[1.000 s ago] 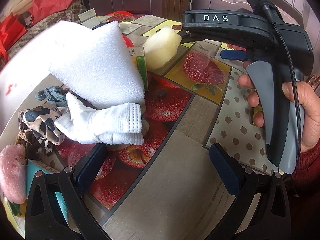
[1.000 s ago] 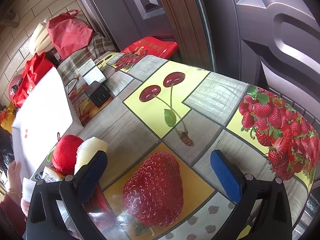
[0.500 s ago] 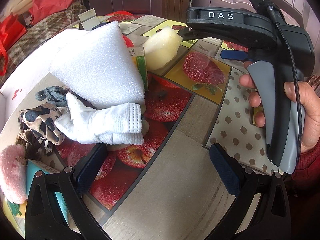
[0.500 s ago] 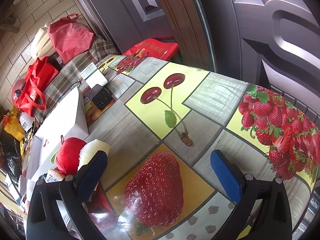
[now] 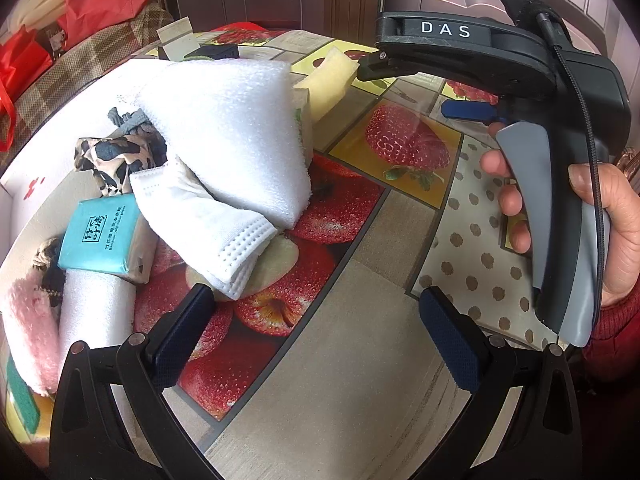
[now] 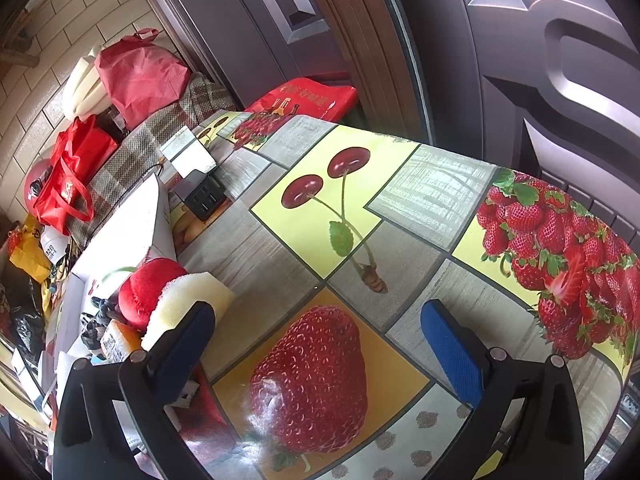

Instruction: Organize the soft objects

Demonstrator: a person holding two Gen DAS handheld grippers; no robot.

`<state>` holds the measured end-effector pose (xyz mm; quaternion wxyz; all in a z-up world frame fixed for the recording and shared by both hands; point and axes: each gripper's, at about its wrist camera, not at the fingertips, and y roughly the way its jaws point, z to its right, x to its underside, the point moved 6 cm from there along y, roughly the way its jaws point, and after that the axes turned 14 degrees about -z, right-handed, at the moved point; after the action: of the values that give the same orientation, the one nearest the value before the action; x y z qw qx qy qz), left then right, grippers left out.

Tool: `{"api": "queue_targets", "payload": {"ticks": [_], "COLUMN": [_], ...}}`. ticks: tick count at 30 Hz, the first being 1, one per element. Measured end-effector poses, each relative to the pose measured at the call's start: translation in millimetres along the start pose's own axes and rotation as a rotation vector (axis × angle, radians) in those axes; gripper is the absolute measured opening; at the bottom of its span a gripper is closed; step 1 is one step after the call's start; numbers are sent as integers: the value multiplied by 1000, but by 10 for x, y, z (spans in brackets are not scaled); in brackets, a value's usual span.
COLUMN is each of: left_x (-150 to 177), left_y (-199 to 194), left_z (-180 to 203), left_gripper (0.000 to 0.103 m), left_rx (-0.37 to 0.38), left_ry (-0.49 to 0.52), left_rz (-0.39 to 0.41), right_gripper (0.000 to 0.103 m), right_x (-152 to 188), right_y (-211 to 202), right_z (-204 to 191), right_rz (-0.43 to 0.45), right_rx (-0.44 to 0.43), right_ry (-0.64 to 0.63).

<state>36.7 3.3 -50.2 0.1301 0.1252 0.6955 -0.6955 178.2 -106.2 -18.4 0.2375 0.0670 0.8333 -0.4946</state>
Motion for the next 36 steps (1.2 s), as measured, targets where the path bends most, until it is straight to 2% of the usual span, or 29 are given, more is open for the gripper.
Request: {"api": "queue_targets", "payload": {"ticks": [22, 26, 27, 30, 31, 34, 36], "left_x": [-23, -14, 19, 218, 299, 546, 727], "left_y": [4, -3, -33, -322, -442, -818, -1037], "left_z": [-11, 27, 25, 13, -12, -190, -431], "left_gripper": [102, 102, 102, 102, 102, 103, 103], "left_rx": [1, -3, 1, 27, 36, 49, -4], "left_ry": [1, 1, -1, -28, -40, -84, -134], "left_rz": [1, 1, 3, 92, 123, 218, 277], "right_gripper": [103, 103, 103, 103, 103, 103, 103], "right_x": [4, 4, 3, -2, -13, -55, -67], "right_y": [-26, -45, -72, -186, -229, -384, -522], "right_z": [31, 47, 67, 179, 195, 65, -143], "right_rz": [11, 19, 33, 102, 124, 177, 218], "right_rx": [-32, -55, -83, -212, -230, -221, -228], "right_ry": [12, 21, 34, 109, 113, 0, -138]}}
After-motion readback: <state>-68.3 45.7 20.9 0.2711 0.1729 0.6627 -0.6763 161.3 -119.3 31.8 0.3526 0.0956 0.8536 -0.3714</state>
